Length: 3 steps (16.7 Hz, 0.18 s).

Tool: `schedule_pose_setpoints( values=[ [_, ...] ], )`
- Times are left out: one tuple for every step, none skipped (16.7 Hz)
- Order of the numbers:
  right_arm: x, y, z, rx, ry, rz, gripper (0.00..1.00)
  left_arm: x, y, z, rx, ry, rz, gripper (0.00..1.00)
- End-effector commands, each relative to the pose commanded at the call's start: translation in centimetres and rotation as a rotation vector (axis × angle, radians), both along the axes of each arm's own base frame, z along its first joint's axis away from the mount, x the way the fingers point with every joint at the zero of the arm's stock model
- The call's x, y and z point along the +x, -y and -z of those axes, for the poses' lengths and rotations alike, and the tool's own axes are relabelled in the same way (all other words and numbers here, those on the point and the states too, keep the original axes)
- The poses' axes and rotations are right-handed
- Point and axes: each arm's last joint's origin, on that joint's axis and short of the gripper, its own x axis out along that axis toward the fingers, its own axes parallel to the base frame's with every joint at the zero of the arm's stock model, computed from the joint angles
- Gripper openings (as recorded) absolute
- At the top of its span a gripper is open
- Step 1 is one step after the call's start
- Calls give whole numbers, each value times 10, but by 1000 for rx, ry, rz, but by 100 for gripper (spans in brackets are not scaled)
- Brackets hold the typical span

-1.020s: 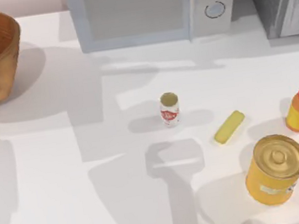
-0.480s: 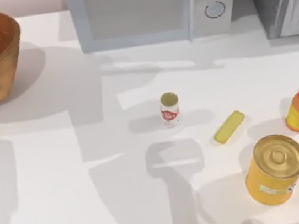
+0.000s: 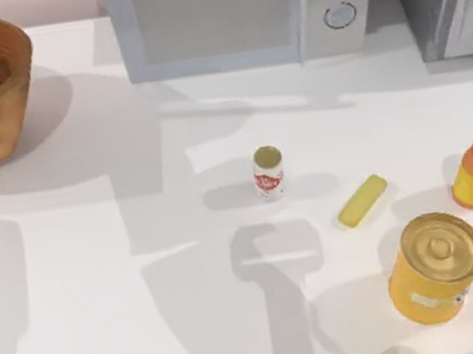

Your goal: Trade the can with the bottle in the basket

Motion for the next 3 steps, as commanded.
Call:
schedule_pose_setpoints(
  values=[
    [0,0,0,0,0,0,100,0,0,0,0,0,0,100],
    [0,0,0,0,0,0,100,0,0,0,0,0,0,100],
    [0,0,0,0,0,0,100,0,0,0,0,0,0,100]
  ],
)
